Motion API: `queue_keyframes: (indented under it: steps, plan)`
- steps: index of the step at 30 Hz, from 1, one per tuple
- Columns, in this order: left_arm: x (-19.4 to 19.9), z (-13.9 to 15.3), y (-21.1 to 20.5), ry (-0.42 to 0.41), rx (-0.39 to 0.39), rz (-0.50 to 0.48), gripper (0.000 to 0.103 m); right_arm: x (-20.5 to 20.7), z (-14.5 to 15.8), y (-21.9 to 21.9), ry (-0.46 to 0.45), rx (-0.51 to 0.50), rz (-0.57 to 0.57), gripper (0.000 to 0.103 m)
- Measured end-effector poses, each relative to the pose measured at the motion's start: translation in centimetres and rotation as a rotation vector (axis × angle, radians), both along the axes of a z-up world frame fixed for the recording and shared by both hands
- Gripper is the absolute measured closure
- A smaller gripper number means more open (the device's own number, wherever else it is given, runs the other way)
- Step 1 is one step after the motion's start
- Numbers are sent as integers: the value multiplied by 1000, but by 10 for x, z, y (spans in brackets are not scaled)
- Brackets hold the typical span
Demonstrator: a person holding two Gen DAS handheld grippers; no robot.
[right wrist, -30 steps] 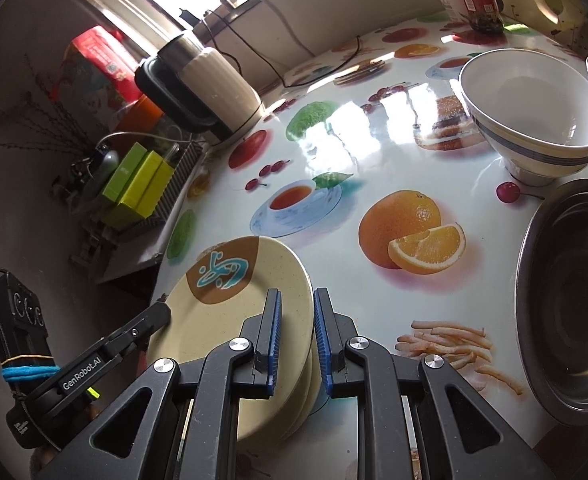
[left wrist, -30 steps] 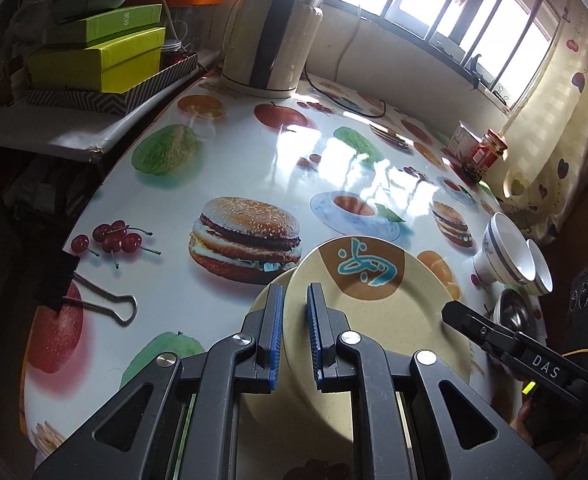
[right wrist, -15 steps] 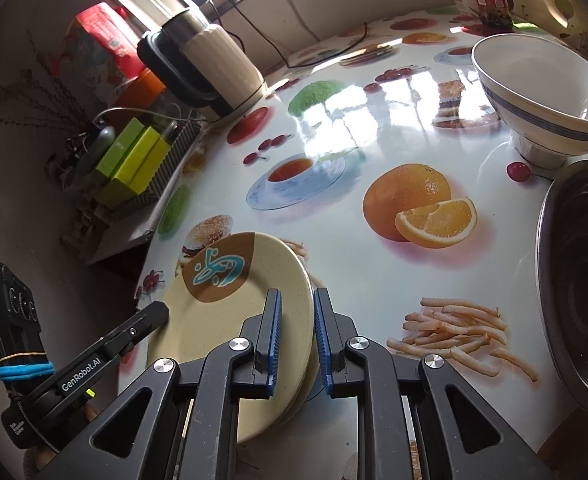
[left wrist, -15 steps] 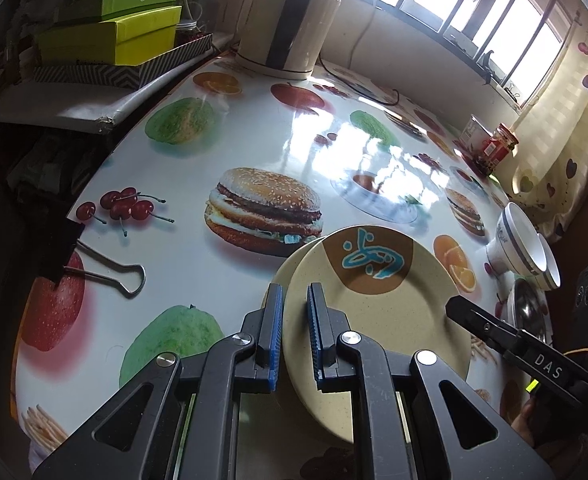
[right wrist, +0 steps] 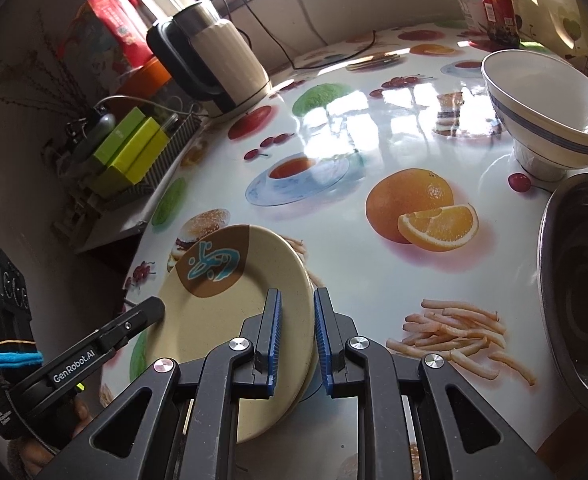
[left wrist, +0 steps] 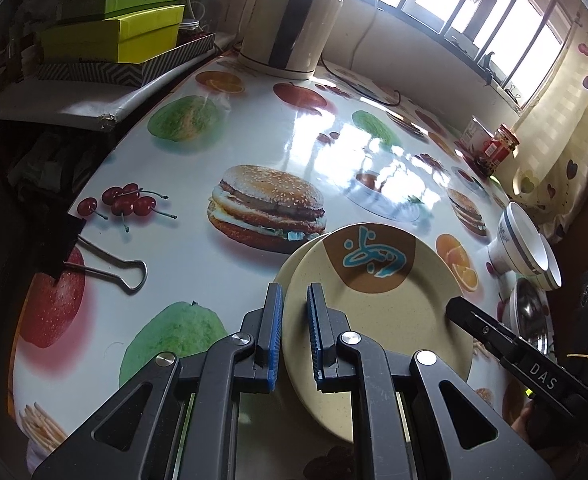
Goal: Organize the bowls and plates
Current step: 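Lower both held cream plates onto the plate stack and open both tools, then move both open tools toward the white striped bowls beside the steel basin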
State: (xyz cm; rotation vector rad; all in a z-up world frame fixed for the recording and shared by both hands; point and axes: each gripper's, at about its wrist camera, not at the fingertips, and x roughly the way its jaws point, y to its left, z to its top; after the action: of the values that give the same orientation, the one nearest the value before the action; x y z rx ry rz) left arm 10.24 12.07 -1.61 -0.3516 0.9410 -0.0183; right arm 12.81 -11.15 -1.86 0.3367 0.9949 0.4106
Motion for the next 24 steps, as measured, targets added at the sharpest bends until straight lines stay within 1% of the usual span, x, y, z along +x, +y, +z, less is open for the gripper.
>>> queue_keyframes:
  steps: [4, 7, 9, 13, 14, 17, 20, 22, 24]
  plan:
    - [-1, 0, 3, -5, -19, 7, 90, -2, 2, 2, -21, -26, 7, 86]
    - [-4, 2, 5, -18, 6, 20, 90, -2, 2, 3, -28, -36, 12, 85]
    - [-7, 3, 6, -30, -6, 25, 90, -2, 2, 4, -32, -44, 13, 83]
    - [-10, 2, 9, -25, -20, 27, 79, -5, 4, 2, -47, -84, 0, 66]
    - [-11, 0, 11, -21, -36, 30, 78, -6, 4, 1, -49, -93, -1, 65]
    - [-13, -4, 12, -9, -56, 33, 78, -10, 3, 2, -46, -89, 17, 65]
    - [-15, -7, 11, 0, -73, 31, 78, -14, 2, 7, -47, -115, 36, 65]
    - [-17, -6, 11, -8, -95, 26, 74, -15, 1, 11, -48, -123, 48, 65]
    - [-16, -6, 10, -6, -91, 23, 74, -16, 2, 15, -54, -130, 60, 65]
